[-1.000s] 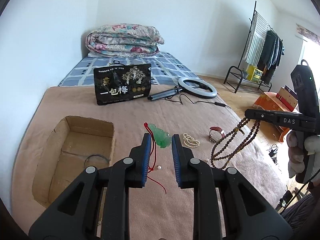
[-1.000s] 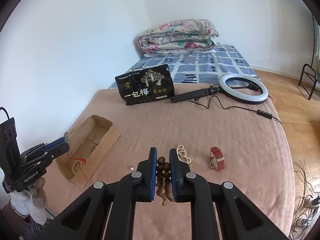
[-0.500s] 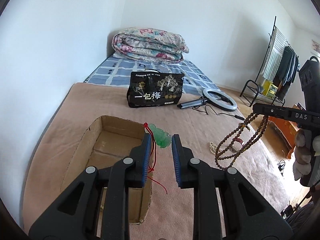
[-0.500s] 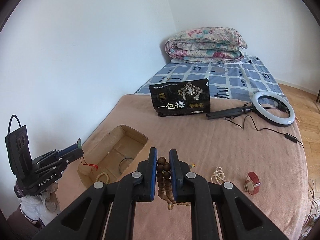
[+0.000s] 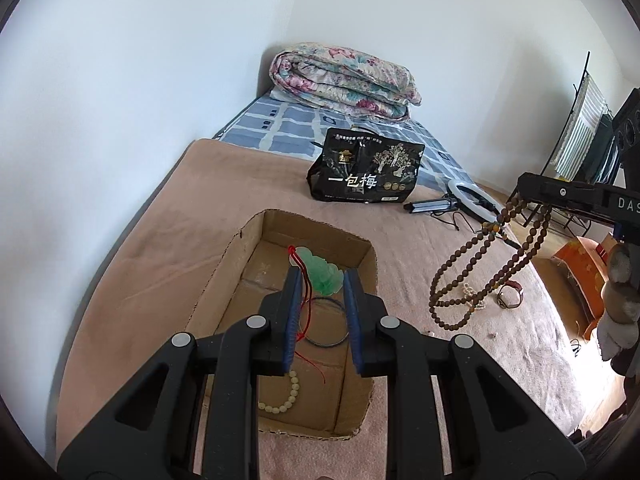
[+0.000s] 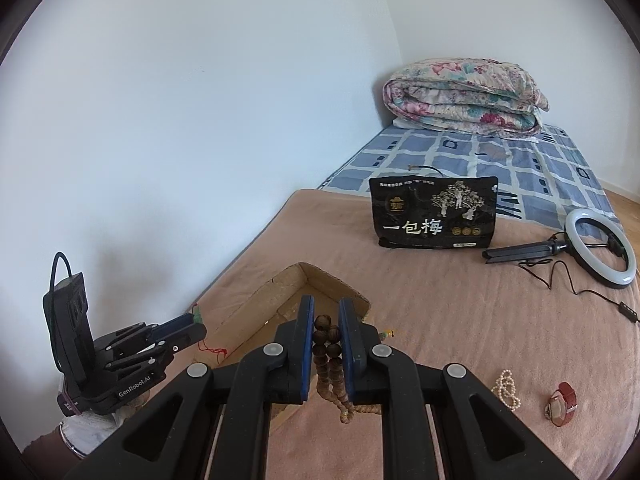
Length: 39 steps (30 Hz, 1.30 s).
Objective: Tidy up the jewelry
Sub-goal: 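Lower both tools into the box and open them, releasing pendant and prayer beads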
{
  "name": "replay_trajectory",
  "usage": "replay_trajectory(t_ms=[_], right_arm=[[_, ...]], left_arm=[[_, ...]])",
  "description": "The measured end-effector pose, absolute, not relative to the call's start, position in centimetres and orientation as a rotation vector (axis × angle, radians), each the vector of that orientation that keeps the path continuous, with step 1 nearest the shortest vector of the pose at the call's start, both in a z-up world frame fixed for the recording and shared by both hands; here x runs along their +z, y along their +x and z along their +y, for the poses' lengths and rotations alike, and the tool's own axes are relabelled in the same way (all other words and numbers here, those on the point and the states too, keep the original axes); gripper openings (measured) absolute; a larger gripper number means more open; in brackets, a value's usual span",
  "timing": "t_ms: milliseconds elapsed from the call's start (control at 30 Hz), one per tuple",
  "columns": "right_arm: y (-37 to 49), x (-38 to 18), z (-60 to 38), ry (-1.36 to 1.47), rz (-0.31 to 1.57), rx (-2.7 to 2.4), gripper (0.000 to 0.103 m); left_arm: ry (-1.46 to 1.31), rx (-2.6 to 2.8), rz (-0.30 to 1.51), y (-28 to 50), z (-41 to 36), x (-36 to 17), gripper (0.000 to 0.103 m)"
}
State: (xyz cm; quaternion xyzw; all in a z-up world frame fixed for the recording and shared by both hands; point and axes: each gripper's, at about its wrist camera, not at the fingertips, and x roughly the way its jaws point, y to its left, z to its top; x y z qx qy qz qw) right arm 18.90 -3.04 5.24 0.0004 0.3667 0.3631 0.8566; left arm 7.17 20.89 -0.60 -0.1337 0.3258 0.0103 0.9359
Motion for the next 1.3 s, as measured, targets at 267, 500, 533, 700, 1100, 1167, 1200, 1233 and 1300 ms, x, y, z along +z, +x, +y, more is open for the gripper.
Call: replay_trajectory(t_ms=[267, 500, 533, 700, 1100, 1167, 1200, 1233, 1300], right_arm=[[19.4, 4.3, 1.0, -0.007, 0.789, 0.808, 0.01], [19.9, 2.9, 4.0, -0.021, 0.817, 0.831, 0.01], [20.0, 2.7, 4.3, -0.026, 0.823, 0.831, 0.01], [20.7, 1.2, 5.6, -0.046, 0.85, 0.824, 0.01], [21.3, -2.2, 6.9, -0.11, 0.898, 0.786, 0.01], [21.4, -2.7, 6.9, -0.114, 0.906, 0.777, 0.01], [21.5, -2.9, 7.0, -0.116, 0.909, 0.774, 0.01], [21.5, -3.2, 7.0, -0.118, 0.914, 0.773, 0.01], [21.6, -3.7, 7.0, -0.122, 0.921, 0.766, 0.01]], left_arm=[[-0.266, 0.056, 0.703, 7.2, 21.9, -2.2, 0.02], [-0.266, 0.07, 0.729, 7.3, 22.5, -3.4, 0.02], [-0.268, 0.071, 0.732, 7.4, 22.6, -3.5, 0.02], [-0.27, 0.096, 0.744, 7.4, 22.6, -4.0, 0.02], [-0.265, 0.175, 0.772, 7.6, 22.8, -5.4, 0.02], [-0.264, 0.184, 0.775, 7.7, 22.8, -5.6, 0.02], [-0.26, 0.188, 0.778, 7.7, 22.7, -5.7, 0.02], [-0.255, 0.192, 0.781, 7.8, 22.6, -5.8, 0.02], [-0.249, 0.187, 0.789, 7.9, 22.4, -6.0, 0.02]])
